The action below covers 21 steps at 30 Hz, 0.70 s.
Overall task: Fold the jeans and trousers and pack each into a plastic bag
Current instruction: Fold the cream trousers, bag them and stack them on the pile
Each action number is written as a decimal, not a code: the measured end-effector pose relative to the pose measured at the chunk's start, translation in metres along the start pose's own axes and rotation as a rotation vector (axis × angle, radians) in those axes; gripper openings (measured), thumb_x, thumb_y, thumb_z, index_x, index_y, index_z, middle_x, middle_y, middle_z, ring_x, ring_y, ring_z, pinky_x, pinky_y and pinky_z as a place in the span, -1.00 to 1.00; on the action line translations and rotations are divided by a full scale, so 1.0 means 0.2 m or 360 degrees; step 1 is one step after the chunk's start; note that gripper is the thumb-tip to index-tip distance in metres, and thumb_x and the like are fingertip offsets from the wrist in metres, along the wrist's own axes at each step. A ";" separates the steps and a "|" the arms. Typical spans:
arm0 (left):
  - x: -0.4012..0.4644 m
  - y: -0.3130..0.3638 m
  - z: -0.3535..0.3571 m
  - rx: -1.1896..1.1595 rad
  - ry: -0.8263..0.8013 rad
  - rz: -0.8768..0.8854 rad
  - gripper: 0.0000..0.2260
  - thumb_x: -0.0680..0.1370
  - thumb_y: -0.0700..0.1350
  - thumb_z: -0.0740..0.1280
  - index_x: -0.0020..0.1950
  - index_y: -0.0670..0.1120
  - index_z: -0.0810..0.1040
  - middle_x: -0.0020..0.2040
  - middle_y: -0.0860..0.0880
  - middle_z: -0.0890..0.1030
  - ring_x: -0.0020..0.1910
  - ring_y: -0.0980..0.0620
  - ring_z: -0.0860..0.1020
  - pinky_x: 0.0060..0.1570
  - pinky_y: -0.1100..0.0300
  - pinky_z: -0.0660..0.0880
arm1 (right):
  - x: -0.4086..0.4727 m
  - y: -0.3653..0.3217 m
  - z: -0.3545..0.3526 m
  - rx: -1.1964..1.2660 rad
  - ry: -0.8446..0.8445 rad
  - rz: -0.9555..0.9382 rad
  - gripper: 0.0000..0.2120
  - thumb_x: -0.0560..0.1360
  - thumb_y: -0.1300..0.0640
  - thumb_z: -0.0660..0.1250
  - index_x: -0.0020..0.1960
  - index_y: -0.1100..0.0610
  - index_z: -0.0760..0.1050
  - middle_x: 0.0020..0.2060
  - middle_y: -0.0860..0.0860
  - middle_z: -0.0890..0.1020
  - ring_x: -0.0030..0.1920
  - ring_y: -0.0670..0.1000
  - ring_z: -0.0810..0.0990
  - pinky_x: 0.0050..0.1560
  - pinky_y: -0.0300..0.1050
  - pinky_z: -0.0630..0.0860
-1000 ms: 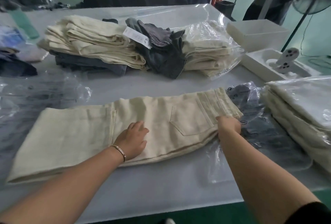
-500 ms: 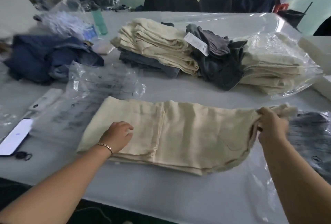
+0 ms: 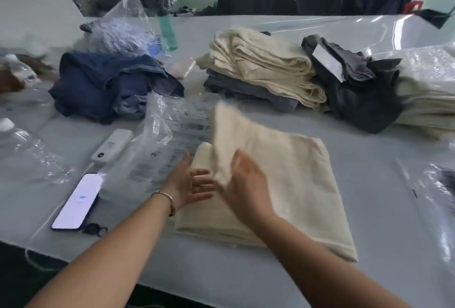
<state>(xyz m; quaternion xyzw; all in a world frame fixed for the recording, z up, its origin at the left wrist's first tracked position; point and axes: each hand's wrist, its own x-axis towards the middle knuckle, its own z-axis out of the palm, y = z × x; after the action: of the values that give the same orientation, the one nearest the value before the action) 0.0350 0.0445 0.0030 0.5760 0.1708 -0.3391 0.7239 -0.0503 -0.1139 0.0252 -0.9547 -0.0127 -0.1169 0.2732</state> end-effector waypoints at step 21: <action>0.19 0.01 -0.18 0.0896 0.0559 0.0277 -0.63 0.29 -0.08 0.59 -0.02 -0.22 0.59 -0.10 -0.10 0.66 -0.18 -0.05 0.63 -0.22 0.17 0.52 | -0.12 0.78 -0.18 0.0316 0.0023 0.1721 -0.49 0.43 -0.25 0.36 -0.11 0.24 0.49 -0.25 0.10 0.54 -0.22 0.13 0.53 -0.27 -0.09 0.34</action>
<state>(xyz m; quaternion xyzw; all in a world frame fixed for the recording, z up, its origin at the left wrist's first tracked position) 0.0691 0.0688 -0.0295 0.8151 0.1428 -0.2056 0.5224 -0.0672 -0.2653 -0.0313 -0.7940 0.4706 0.0352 0.3833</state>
